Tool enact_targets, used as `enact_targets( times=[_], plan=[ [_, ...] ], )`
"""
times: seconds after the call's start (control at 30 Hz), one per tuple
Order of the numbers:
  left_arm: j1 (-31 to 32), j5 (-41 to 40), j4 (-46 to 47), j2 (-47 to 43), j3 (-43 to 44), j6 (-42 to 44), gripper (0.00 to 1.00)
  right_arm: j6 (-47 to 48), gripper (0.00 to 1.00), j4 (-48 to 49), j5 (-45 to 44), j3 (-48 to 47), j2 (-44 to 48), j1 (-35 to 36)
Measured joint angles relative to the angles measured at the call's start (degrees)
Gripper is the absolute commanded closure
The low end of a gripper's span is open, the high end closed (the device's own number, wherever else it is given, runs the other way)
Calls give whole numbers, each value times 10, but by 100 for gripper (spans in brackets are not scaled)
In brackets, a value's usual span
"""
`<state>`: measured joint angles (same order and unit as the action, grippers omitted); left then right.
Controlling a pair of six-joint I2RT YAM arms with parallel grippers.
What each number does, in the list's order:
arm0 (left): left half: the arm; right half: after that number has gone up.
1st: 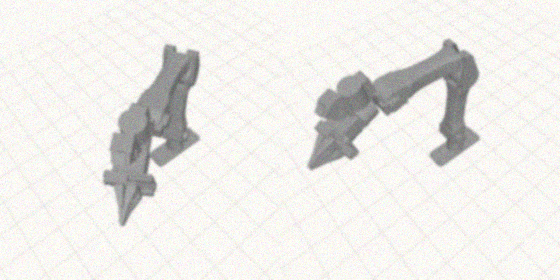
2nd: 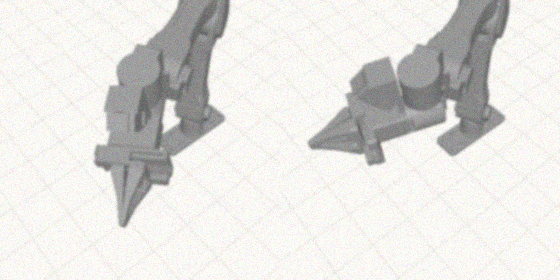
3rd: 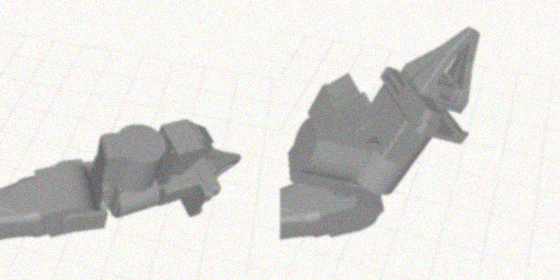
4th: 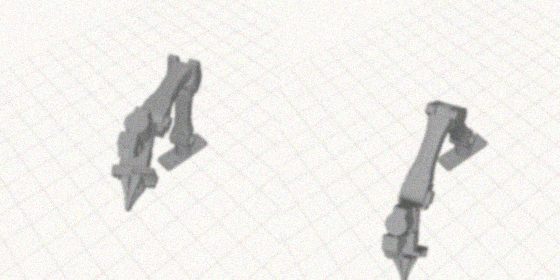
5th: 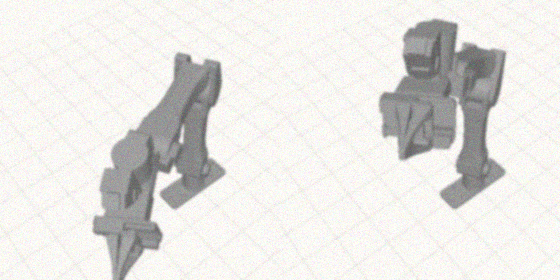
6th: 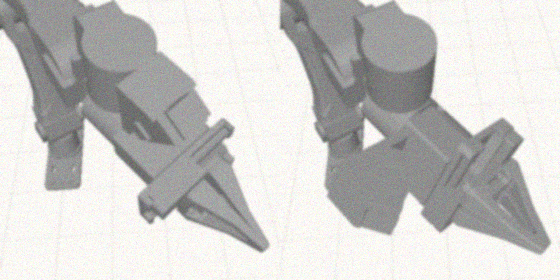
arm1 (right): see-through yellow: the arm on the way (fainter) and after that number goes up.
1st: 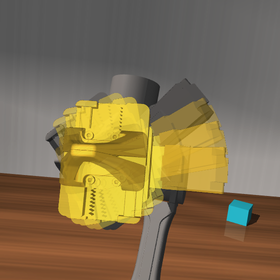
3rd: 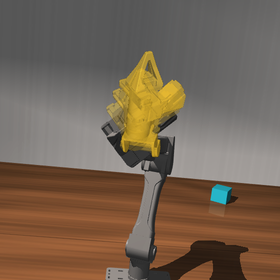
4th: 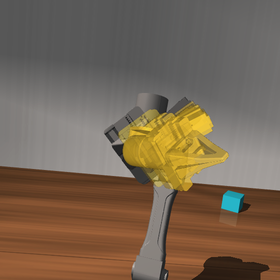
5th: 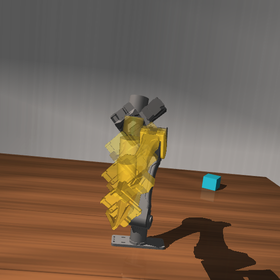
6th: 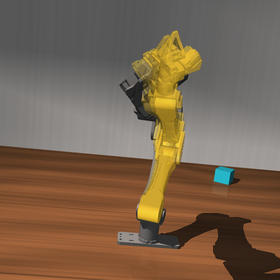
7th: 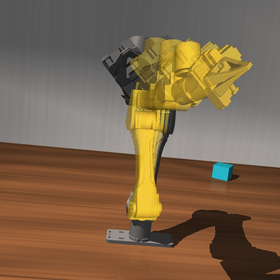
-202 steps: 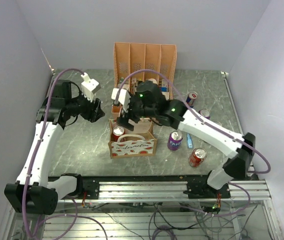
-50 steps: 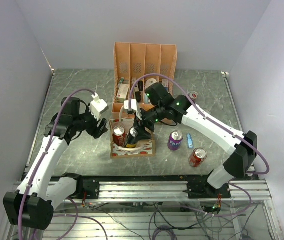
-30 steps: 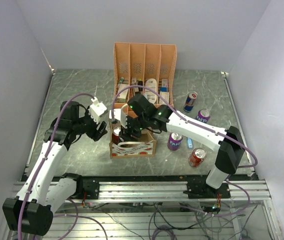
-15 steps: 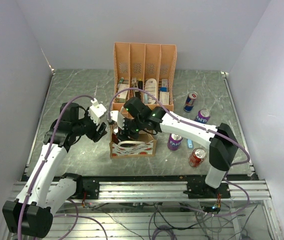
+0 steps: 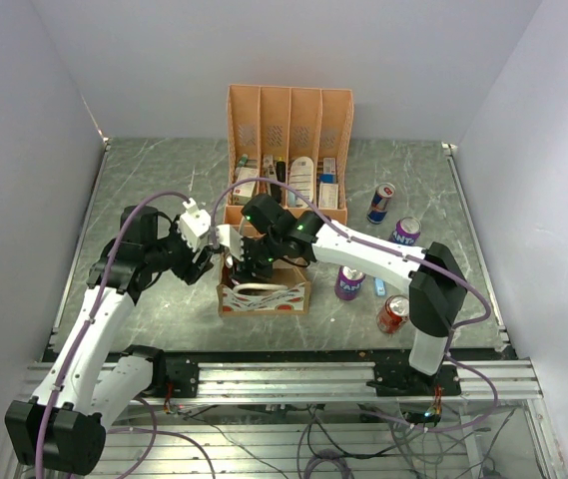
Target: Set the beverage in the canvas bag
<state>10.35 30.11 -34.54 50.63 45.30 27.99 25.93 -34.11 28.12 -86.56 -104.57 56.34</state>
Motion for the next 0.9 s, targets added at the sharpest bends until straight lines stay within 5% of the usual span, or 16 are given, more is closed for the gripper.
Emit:
enact_targets(
  times=[0.9],
  plan=[
    [-5, -87, 1, -28, -1, -26, 24, -12, 49, -9, -10, -29, -24, 4]
  ],
)
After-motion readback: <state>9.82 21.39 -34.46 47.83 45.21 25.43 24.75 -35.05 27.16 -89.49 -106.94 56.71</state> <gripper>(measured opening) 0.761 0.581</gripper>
